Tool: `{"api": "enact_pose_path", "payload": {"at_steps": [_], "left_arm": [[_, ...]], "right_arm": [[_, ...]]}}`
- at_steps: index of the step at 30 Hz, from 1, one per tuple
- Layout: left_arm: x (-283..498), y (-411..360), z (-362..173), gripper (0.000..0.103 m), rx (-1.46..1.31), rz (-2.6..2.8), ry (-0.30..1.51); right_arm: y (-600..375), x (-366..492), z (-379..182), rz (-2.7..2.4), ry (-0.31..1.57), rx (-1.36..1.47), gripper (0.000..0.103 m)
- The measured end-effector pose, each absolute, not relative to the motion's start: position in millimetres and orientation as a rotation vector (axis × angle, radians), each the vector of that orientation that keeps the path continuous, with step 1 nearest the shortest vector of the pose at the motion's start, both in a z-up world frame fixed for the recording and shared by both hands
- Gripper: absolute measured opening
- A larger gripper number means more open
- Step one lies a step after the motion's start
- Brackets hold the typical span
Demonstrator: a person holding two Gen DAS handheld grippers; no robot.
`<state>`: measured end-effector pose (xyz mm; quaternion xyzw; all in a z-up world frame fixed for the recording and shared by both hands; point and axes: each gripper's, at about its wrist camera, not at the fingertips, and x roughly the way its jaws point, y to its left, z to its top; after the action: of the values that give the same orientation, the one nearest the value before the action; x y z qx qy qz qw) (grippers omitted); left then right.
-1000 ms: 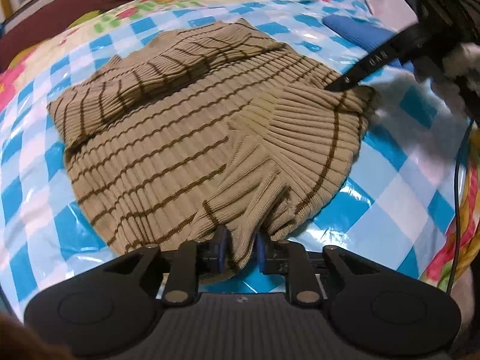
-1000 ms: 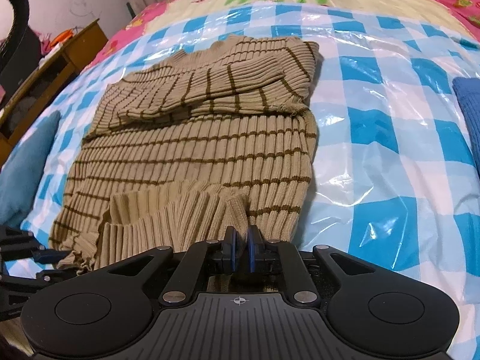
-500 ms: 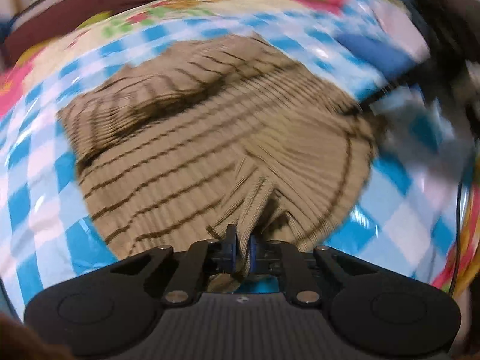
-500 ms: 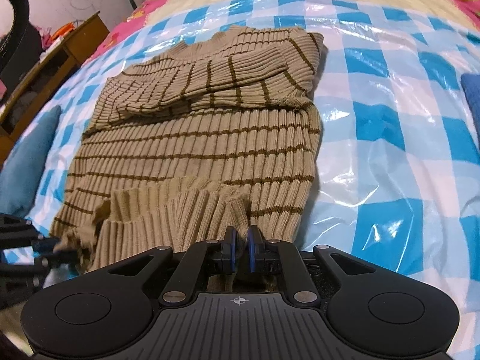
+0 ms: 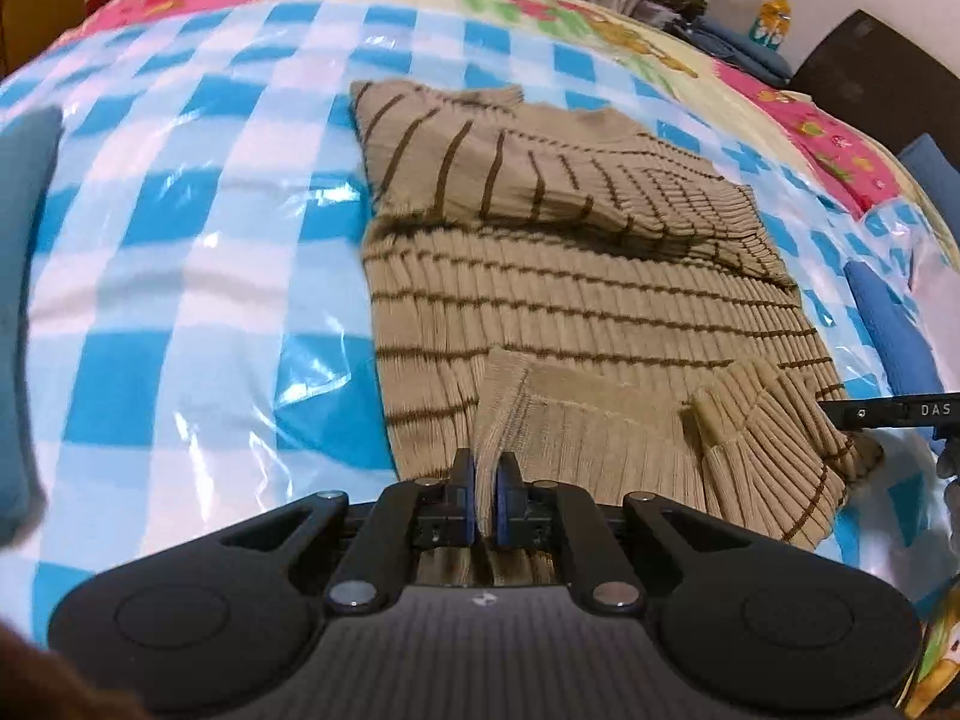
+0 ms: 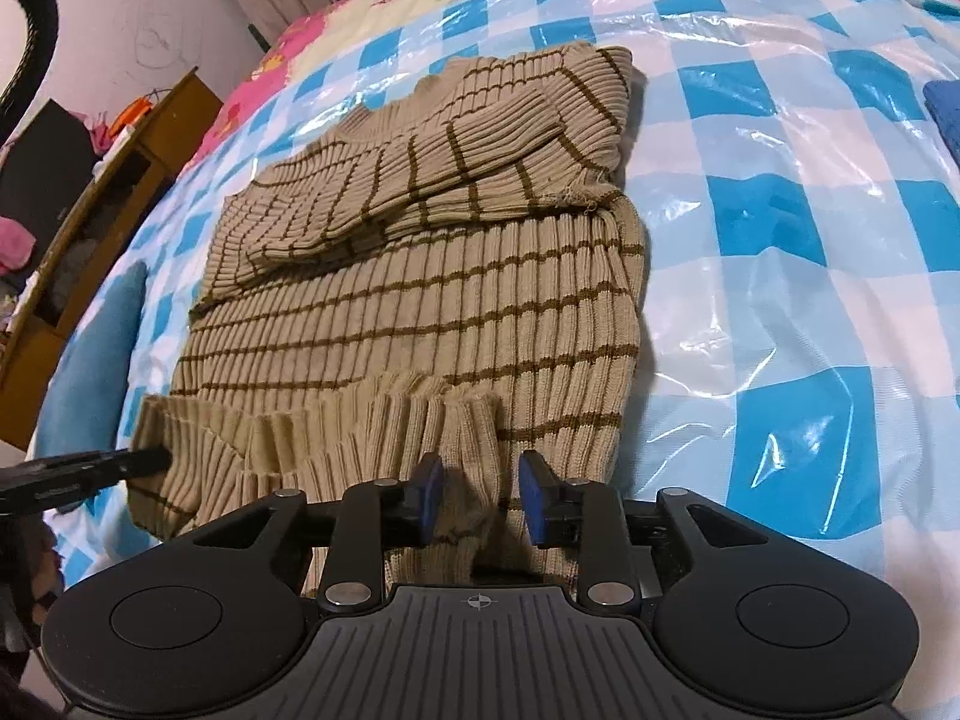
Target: Fold small clothes
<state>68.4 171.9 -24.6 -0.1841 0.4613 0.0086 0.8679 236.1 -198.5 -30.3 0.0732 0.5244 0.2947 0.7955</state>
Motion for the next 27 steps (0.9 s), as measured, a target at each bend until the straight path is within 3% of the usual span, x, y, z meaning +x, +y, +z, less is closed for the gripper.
{"api": "enact_pose_path", "payload": {"at_steps": [14, 18, 20, 23, 26, 27], "left_arm": [[69, 171, -30, 0.013, -0.422, 0.006, 0.977], [69, 171, -30, 0.014, -0.423, 0.005, 0.977], [70, 170, -30, 0.013, -0.418, 0.006, 0.978], [71, 168, -30, 0.013, -0.410, 0.004, 0.975], [70, 167, -27, 0.013, -0.403, 0.001, 0.968], [70, 167, -26, 0.013, -0.404, 0.000, 0.963]], "right_arm": [[-192, 244, -33, 0.703, 1.148, 0.185, 0.042], [-198, 244, -35, 0.752, 1.172, 0.266, 0.057], [-200, 244, -36, 0.750, 1.173, 0.277, 0.057], [-190, 241, -35, 0.739, 1.155, 0.183, 0.054], [-182, 239, -32, 0.718, 1.135, 0.122, 0.031], [-183, 239, -31, 0.709, 1.130, 0.126, 0.018]]}}
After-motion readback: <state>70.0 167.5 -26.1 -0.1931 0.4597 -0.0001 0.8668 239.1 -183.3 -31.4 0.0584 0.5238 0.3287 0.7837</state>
